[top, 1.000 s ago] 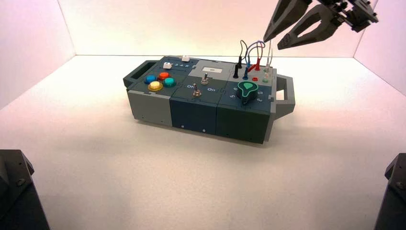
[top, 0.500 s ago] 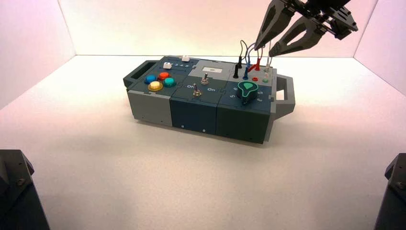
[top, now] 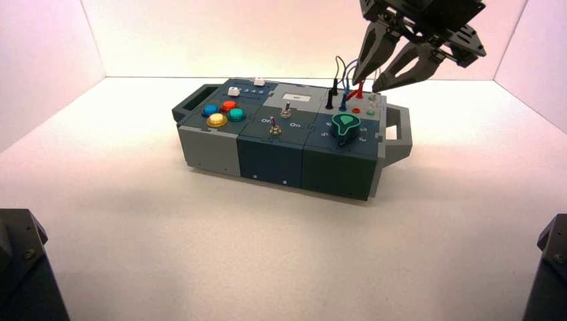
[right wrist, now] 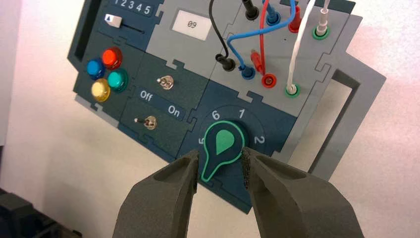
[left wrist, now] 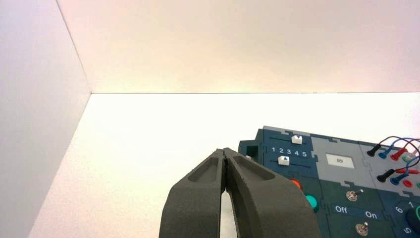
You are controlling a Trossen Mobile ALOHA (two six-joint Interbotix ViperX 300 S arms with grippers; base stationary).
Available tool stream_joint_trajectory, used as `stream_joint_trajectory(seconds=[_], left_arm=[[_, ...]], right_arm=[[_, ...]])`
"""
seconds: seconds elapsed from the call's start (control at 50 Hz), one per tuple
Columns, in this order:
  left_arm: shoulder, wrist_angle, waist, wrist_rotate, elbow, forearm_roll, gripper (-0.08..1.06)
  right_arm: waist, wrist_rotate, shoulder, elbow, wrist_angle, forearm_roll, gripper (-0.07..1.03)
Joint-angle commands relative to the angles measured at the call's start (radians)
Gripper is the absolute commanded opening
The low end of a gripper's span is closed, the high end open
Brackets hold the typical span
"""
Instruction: Insert the red wire.
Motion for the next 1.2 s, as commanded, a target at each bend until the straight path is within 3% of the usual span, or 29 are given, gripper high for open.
stream_joint_trajectory(seconds=[0.02,1.2], left_arm=[[0.002,-0.009,0.003,0.002,-0.035,0.000,-0.03],[0.002,-0.014,0.003,0.003,-0.037,0.003,-0.03]], right_arm=[[0.005,-0.003,0.000,-0.040,-0.014,-0.008,0.47],[-0.002,-0.003,0.138,-0.092,-0.080,-0.067,0.49]])
